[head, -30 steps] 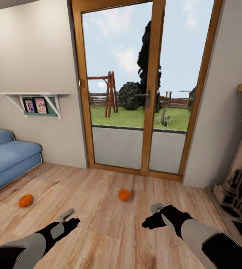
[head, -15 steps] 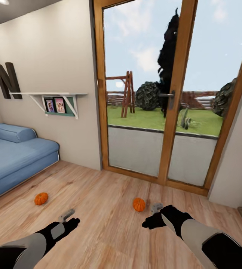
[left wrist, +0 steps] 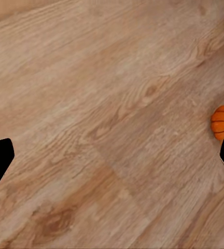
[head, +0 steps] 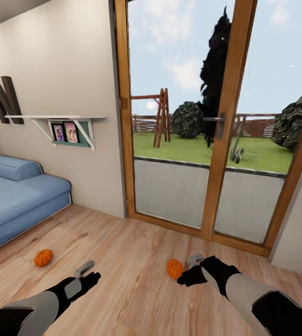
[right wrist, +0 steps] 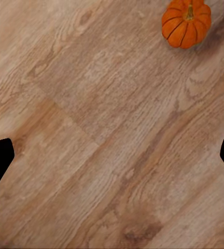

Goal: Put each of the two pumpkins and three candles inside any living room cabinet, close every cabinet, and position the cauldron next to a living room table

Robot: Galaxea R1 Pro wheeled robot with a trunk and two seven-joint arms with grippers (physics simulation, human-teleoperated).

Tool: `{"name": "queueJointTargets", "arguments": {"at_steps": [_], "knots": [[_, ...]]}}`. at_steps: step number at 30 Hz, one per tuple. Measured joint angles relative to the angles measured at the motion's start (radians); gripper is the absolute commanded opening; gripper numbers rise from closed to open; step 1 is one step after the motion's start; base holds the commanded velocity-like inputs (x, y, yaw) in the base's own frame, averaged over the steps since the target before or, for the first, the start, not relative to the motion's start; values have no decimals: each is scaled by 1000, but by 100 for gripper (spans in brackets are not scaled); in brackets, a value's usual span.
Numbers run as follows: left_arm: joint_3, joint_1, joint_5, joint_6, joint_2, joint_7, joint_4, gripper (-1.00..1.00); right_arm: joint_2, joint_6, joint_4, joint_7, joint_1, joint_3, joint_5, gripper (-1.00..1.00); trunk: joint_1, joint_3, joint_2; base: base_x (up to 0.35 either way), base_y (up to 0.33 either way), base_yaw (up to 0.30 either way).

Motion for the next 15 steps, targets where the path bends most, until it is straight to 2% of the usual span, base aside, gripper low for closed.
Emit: {"name": "queueJointTargets", "arguments": {"at_steps": [15], "knots": [[0,0,0,-1,-7,3,0,100,0,0,0,0,0,-3,-1,100,0,0,0,331,-99,0]]}}
